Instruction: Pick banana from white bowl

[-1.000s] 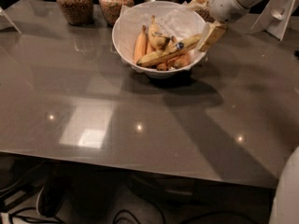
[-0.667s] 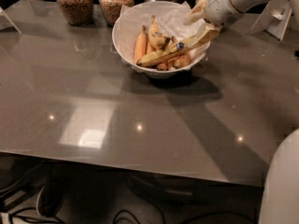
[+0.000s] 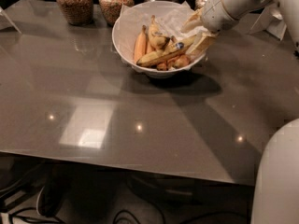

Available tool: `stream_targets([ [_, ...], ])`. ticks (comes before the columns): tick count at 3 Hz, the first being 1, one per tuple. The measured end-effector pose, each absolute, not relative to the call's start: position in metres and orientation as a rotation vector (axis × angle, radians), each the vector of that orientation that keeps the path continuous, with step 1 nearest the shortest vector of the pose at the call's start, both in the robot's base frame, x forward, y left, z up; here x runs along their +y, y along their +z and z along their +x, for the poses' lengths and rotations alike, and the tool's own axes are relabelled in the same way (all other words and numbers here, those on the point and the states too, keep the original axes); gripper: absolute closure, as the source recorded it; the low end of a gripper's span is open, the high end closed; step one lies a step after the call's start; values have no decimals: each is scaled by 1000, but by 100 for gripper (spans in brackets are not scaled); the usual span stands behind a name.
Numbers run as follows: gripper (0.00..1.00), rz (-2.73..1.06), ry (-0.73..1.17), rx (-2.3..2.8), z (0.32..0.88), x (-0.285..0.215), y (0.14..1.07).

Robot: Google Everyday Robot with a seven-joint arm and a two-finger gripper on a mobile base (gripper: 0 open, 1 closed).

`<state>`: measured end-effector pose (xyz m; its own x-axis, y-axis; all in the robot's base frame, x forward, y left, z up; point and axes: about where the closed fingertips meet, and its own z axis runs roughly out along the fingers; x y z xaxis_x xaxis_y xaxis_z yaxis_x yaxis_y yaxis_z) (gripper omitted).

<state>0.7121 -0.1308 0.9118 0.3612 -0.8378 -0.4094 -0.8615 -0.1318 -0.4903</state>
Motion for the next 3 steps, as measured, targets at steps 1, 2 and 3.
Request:
stream_targets([
  [1,43,-1987,64,1479,709,-132,904],
  [2,60,-1989,66,1480,708,-132,904],
  [3,85,-1984,63,1458,710,-129,903],
])
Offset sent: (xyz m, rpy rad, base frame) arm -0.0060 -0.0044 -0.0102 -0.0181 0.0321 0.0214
